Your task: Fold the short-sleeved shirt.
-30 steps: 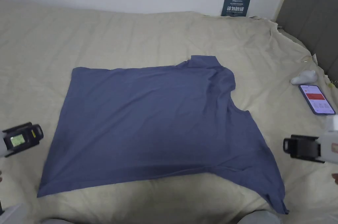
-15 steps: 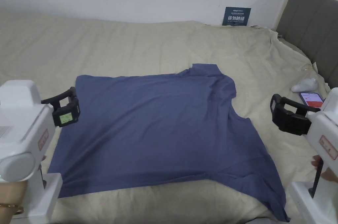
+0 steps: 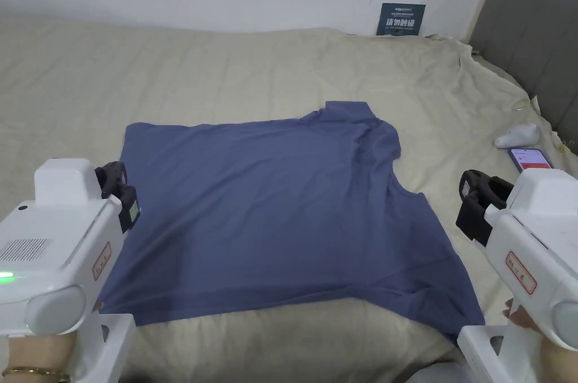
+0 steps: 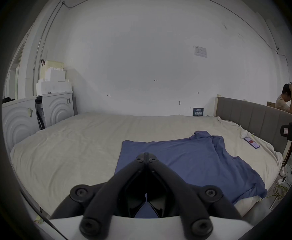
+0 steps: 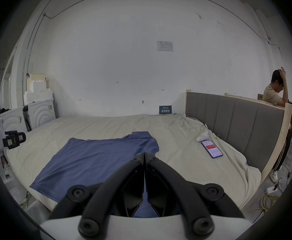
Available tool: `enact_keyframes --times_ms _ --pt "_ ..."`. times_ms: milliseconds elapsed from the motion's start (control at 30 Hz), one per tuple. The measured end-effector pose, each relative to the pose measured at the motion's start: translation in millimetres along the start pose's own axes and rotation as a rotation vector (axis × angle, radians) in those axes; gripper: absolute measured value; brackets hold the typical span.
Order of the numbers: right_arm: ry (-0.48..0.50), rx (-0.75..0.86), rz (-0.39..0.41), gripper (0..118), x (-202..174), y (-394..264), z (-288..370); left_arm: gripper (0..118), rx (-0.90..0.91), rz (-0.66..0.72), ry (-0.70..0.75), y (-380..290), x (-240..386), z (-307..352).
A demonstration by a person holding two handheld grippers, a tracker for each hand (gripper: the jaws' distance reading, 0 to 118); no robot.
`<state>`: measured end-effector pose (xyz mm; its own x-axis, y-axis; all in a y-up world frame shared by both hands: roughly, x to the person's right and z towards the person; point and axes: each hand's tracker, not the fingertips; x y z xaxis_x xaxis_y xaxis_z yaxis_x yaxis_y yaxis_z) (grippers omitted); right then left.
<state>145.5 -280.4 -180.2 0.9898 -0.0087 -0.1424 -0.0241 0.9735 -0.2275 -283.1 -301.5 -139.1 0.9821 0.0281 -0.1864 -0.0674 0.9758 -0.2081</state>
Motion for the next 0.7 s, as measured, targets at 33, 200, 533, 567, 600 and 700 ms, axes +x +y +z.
enact_keyframes --times_ms 33,200,533,567,600,700 --pt "0.001 -0.005 0.006 0 0 -1 -1 0 -0.002 -0.003 0.004 -1 1 1" --pt "-0.002 -0.019 -0.011 0 6 -6 -7 0 -0.007 -0.004 -0.002 -1 0 2" --pt "0.012 -0.311 -0.059 0 31 2 -44 0 -0.014 0.001 -0.003 -2 -1 3" --pt "0.012 -0.383 -0.081 0 35 2 -50 0 -0.016 0.001 -0.003 -2 -1 3" --pt "0.012 -0.425 -0.097 1 40 0 -57 0 -0.018 0.000 -0.005 -3 -1 3" --pt "-0.027 -0.538 -0.102 38 59 -12 -77 0 -0.024 0.003 -0.008 -5 -1 3"
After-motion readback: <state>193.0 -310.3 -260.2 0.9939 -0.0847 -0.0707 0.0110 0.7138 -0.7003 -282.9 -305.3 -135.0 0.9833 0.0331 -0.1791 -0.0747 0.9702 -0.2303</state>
